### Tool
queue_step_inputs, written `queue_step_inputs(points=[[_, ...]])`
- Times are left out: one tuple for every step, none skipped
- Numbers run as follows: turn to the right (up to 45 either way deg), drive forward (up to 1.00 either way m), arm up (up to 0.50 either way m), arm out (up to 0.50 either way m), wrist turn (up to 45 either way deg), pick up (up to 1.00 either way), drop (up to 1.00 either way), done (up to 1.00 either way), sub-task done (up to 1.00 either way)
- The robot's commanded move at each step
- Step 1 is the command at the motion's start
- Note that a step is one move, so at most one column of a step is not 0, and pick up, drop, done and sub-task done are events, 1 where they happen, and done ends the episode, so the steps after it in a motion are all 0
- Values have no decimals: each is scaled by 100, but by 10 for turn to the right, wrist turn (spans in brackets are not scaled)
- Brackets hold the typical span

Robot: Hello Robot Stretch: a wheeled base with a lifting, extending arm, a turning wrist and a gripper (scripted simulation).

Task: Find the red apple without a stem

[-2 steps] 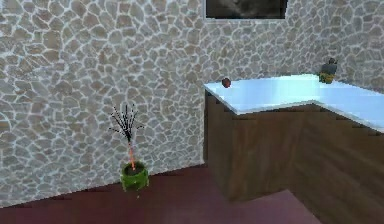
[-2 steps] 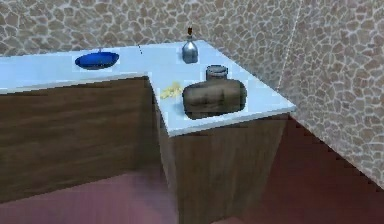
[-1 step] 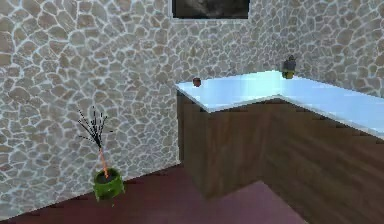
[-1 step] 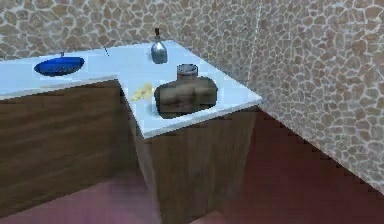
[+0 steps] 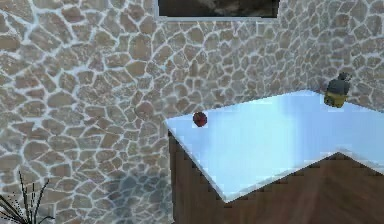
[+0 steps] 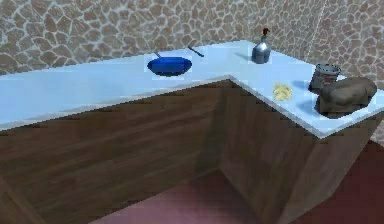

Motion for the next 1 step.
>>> queue_step_inputs(points=[[0, 100, 0, 0, 0, 0, 0, 0, 0]])
